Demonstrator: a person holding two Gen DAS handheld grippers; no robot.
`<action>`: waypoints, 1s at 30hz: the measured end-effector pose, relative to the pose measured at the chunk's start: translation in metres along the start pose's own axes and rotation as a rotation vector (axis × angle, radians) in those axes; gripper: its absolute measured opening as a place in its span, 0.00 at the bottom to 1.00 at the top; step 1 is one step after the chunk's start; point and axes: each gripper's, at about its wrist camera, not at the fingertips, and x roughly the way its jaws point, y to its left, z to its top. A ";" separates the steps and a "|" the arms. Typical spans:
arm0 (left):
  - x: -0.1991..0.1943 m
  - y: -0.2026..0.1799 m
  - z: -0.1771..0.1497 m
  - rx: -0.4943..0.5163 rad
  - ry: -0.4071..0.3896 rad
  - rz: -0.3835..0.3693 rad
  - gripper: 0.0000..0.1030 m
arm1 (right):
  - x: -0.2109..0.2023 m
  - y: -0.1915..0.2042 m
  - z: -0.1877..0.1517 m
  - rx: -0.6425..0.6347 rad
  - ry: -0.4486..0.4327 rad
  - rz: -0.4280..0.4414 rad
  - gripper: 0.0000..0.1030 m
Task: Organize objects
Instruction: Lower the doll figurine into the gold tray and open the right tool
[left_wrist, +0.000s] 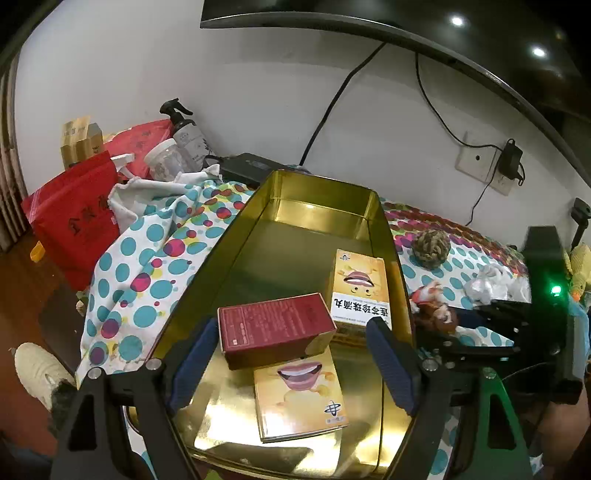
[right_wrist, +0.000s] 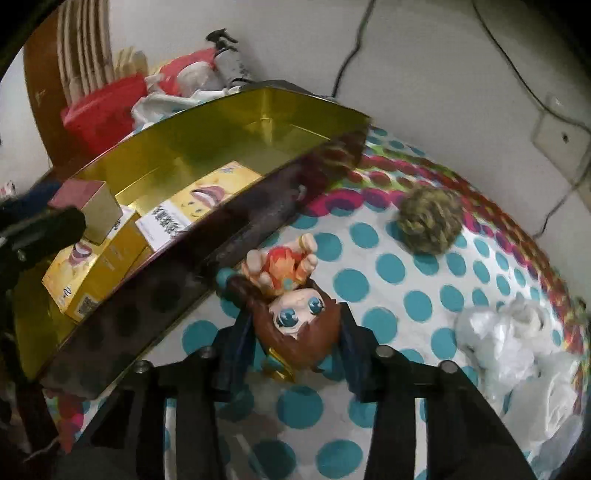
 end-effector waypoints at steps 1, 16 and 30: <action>0.000 0.000 0.000 0.000 -0.001 -0.002 0.81 | -0.004 -0.004 -0.004 0.013 -0.015 -0.008 0.39; -0.014 0.005 0.006 -0.020 -0.025 -0.004 0.81 | -0.029 0.035 0.075 -0.004 -0.132 -0.019 0.39; -0.003 0.027 0.006 -0.093 -0.020 -0.008 0.81 | 0.019 0.032 0.116 0.045 -0.097 -0.028 0.70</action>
